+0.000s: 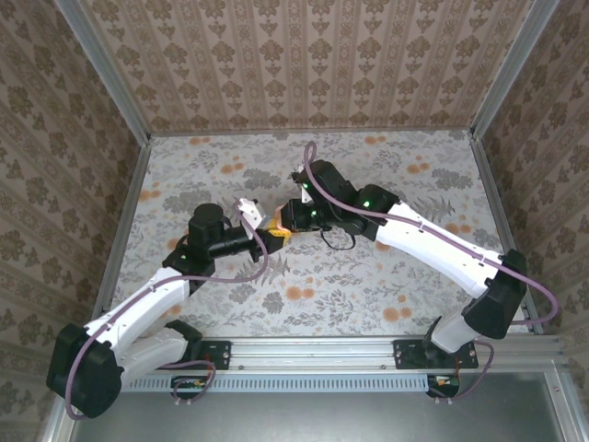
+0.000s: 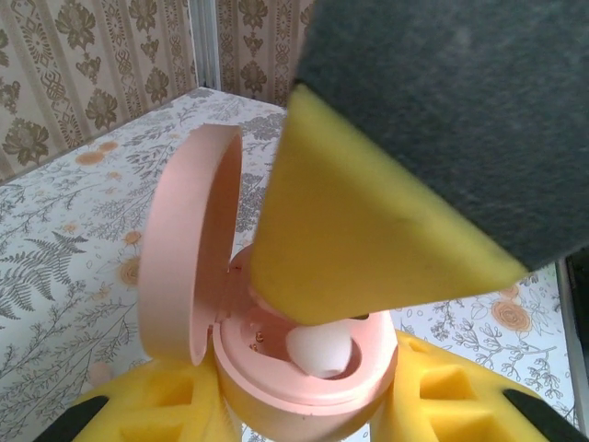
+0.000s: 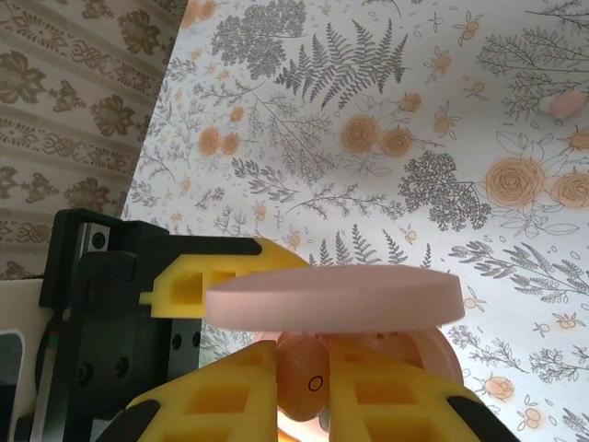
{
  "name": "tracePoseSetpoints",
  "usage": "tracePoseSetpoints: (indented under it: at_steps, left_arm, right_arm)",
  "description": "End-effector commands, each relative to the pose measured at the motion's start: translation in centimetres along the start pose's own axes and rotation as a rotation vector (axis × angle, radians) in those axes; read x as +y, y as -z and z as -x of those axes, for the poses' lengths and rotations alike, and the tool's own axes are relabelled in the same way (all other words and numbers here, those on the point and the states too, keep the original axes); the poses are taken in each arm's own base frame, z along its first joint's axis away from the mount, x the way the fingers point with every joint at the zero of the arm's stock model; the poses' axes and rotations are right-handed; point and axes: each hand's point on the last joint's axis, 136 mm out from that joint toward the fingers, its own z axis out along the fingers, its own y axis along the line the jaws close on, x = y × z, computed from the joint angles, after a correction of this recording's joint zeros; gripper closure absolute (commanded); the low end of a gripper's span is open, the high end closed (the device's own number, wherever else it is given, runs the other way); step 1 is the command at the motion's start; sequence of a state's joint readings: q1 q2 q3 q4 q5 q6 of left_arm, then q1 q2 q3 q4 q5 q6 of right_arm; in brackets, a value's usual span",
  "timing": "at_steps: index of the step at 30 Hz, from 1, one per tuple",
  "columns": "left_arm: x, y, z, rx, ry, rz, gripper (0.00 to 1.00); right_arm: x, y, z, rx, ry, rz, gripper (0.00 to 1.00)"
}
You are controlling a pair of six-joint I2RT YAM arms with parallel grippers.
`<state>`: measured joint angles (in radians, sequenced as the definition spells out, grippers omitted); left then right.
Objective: Insert wireless bluetooth earbuds into charging case
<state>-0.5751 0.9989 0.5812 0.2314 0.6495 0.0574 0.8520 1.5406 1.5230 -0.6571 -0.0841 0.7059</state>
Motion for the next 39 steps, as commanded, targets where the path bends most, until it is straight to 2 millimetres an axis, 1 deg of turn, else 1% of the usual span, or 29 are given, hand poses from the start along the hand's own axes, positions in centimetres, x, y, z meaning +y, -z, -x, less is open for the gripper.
tracePoseSetpoints:
  at_steps: [1,4,9,13,20,25,29,30,31,33,35,37,39]
  left_arm:
    - [-0.6,0.4,2.4,-0.055,-0.068,-0.012,0.83]
    - [-0.5,0.4,2.4,-0.054,-0.071,-0.004,0.82]
    - [-0.4,0.4,2.3,-0.051,-0.072,-0.002,0.83]
    - [-0.4,0.4,2.3,-0.05,-0.071,-0.001,0.83]
    - [-0.4,0.4,2.3,-0.05,-0.069,-0.001,0.82]
    - [-0.4,0.4,2.3,-0.05,-0.066,-0.002,0.83]
    - [-0.5,0.4,2.3,-0.049,-0.066,-0.003,0.82]
    - [-0.5,0.4,2.2,-0.047,-0.065,-0.003,0.82]
    - [0.0,0.5,2.2,-0.044,-0.066,0.028,0.82]
    - [0.1,0.5,2.0,-0.039,-0.064,0.036,0.83]
    - [0.5,0.5,1.5,-0.028,-0.053,0.054,0.83]
    - [0.9,0.5,1.1,-0.021,-0.035,0.074,0.83]
    - [1.4,0.8,1.0,-0.028,-0.011,0.097,0.84]
  right_arm:
    - [0.2,-0.1,0.1,0.004,0.022,-0.021,0.83]
    - [0.2,-0.3,-0.2,0.02,0.026,-0.026,0.81]
    - [0.0,-0.1,-1.0,0.036,0.024,-0.034,0.81]
    - [0.2,0.5,-1.2,0.032,0.017,-0.024,0.74]
    - [1.1,1.8,-0.6,0.004,-0.001,0.014,0.66]
    - [1.7,2.1,-0.4,0.002,-0.014,0.035,0.65]
    - [1.7,2.4,-0.4,0.002,-0.019,0.034,0.65]
    - [1.8,2.7,-0.2,-0.005,-0.019,0.037,0.65]
    - [2.0,3.1,0.0,-0.015,-0.017,0.046,0.65]
    - [2.5,4.3,0.6,-0.047,-0.003,0.063,0.66]
    - [2.6,5.9,1.5,-0.097,0.019,0.066,0.66]
    - [2.1,6.8,2.3,-0.131,0.03,0.048,0.66]
    - [0.7,7.4,2.9,-0.151,0.022,0.014,0.66]
